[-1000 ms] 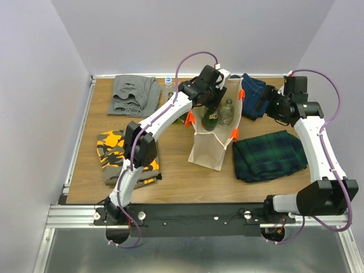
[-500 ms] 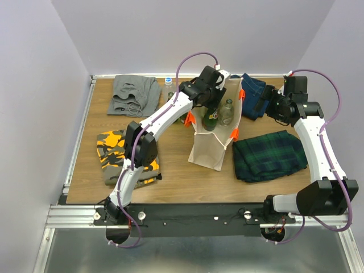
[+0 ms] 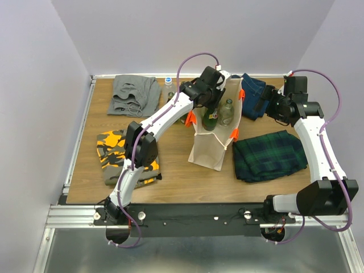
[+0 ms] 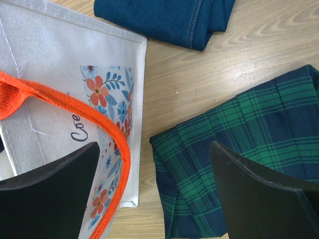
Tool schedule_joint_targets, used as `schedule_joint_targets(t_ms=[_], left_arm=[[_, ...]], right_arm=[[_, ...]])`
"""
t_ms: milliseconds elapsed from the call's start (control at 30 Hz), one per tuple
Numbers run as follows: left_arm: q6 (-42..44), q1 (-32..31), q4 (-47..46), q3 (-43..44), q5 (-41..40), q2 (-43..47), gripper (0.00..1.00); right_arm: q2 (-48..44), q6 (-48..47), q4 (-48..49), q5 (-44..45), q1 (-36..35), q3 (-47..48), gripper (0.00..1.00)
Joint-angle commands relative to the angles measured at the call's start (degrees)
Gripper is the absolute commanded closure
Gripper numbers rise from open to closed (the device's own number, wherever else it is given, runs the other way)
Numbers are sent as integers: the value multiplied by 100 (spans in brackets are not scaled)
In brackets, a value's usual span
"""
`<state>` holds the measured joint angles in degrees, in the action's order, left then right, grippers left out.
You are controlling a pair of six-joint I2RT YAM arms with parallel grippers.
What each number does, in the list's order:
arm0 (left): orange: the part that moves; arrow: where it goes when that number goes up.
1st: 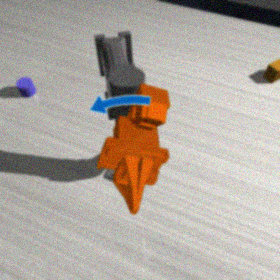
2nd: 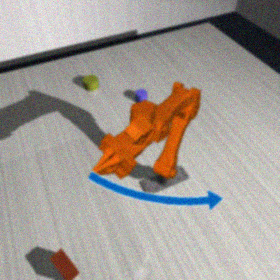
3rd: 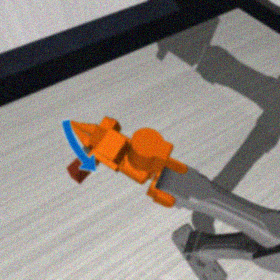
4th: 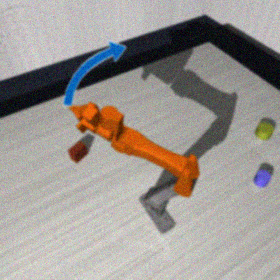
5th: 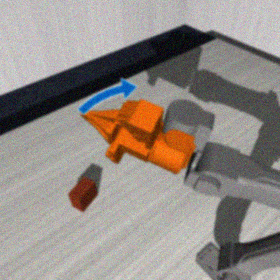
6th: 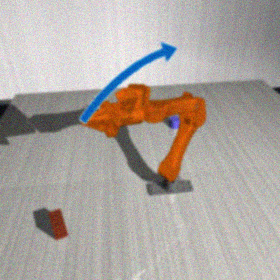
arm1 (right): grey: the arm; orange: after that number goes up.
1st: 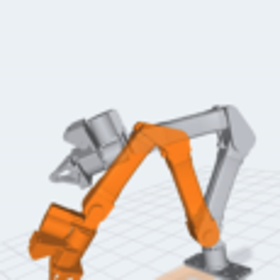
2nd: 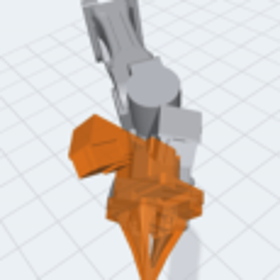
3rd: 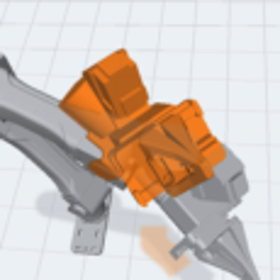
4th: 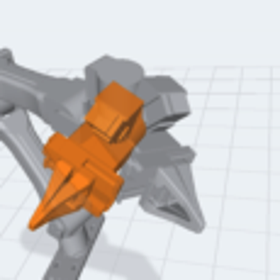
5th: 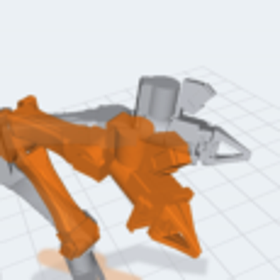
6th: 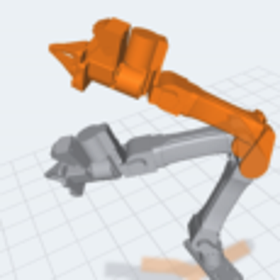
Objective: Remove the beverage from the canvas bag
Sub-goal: Take out the drink from the canvas bag.
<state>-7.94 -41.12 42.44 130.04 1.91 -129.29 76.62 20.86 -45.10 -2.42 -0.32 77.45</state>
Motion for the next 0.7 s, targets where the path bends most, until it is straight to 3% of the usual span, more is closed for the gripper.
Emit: schedule_joint_targets(t_ms=[0,100,333,667], left_arm=[[3,-10,-86,39,-139,-78,67],[-5,-10,-78,39,-147,-78,70],[4,-10,-34,57,-147,-61,99],[74,-10,133,162,-104,80,100]], right_arm=[[55,-100,-34,127,5,68,0],[64,-91,-43,119,14,77,0],[64,-74,-34,118,5,77,0],[64,-74,-43,75,14,121,0]])
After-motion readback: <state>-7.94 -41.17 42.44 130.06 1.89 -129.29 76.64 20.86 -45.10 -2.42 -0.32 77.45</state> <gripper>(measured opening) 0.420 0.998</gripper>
